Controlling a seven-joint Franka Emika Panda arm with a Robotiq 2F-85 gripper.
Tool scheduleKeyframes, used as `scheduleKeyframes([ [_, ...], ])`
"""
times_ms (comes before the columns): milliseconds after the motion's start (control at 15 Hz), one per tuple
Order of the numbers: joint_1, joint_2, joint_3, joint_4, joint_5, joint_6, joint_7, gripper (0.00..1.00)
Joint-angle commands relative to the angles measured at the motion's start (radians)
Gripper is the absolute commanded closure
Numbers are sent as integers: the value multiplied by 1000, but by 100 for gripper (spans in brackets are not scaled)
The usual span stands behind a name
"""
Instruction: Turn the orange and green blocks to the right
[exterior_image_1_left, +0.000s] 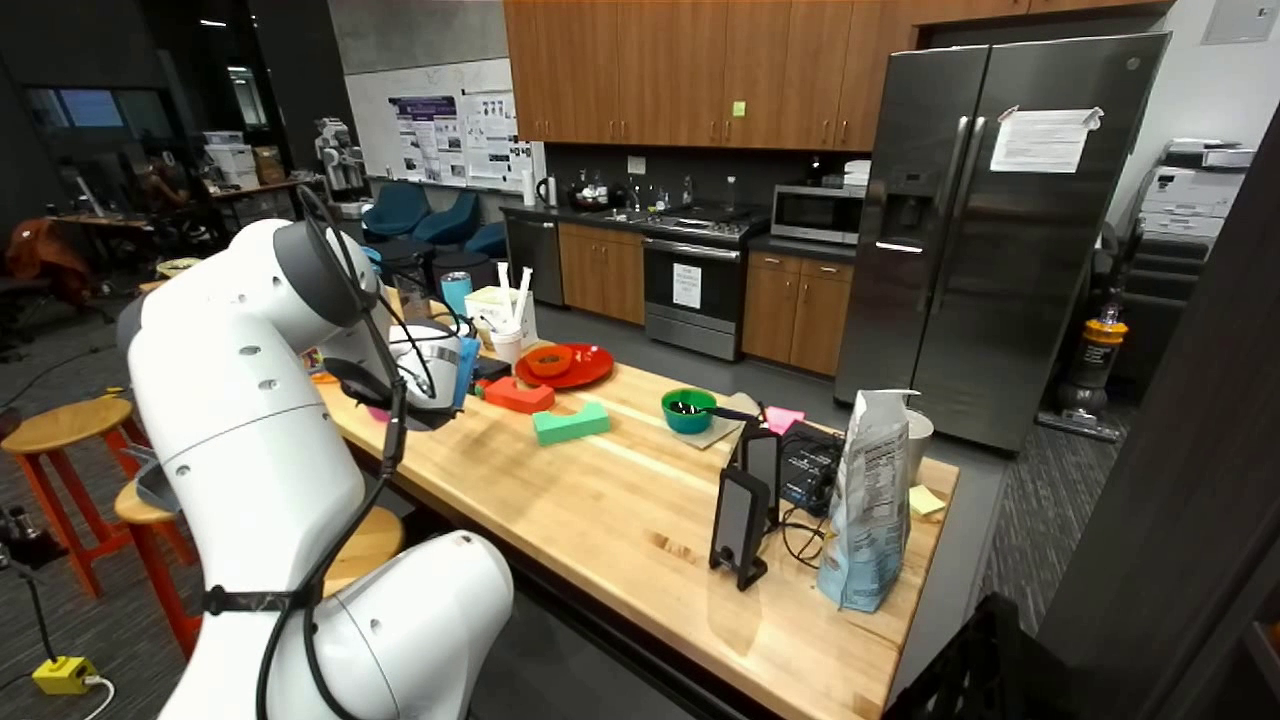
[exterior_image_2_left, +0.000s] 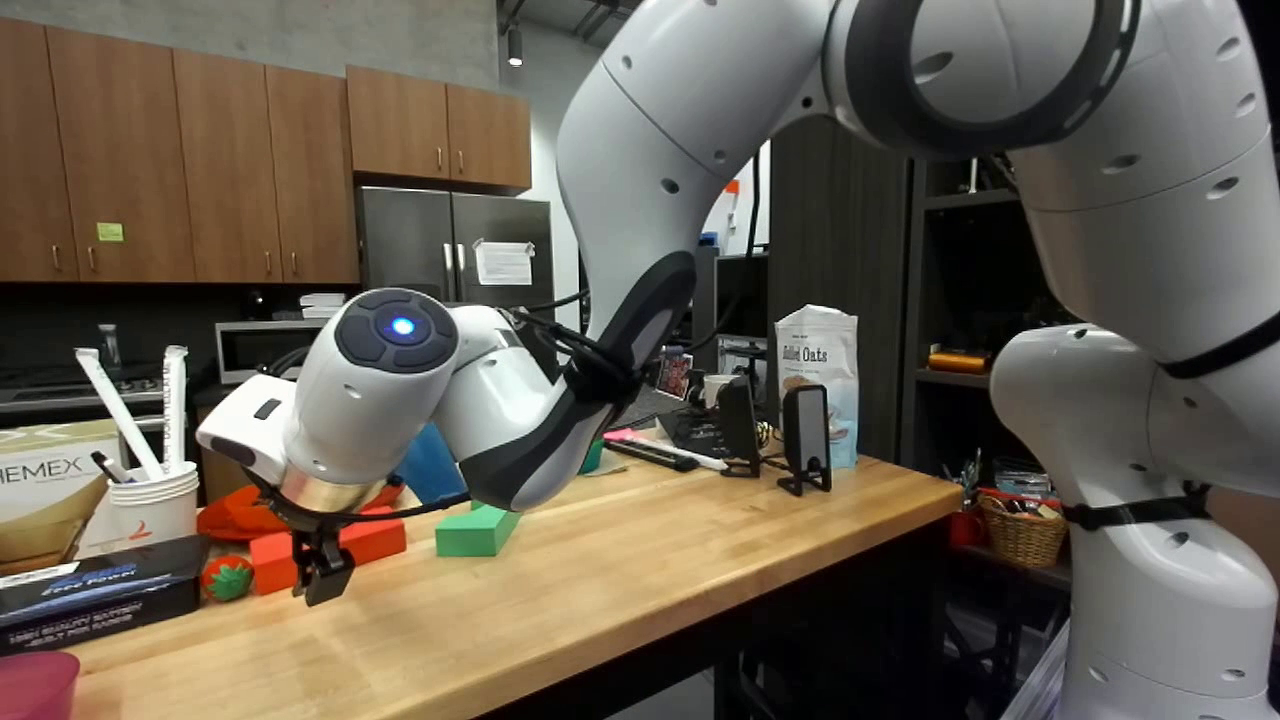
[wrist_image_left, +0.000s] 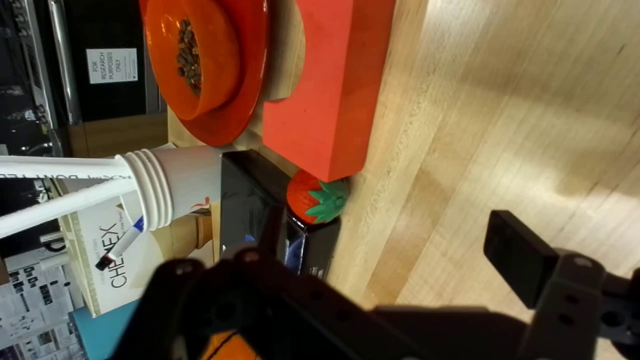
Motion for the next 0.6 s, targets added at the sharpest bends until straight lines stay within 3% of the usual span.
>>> scheduleKeyframes([
  [0,-3,6,6,3,10,-12,0,0],
  [200,20,-32,-44,9,-26,-30,2,0],
  [533,201,-160,-262,7,-208,-136,50,0],
])
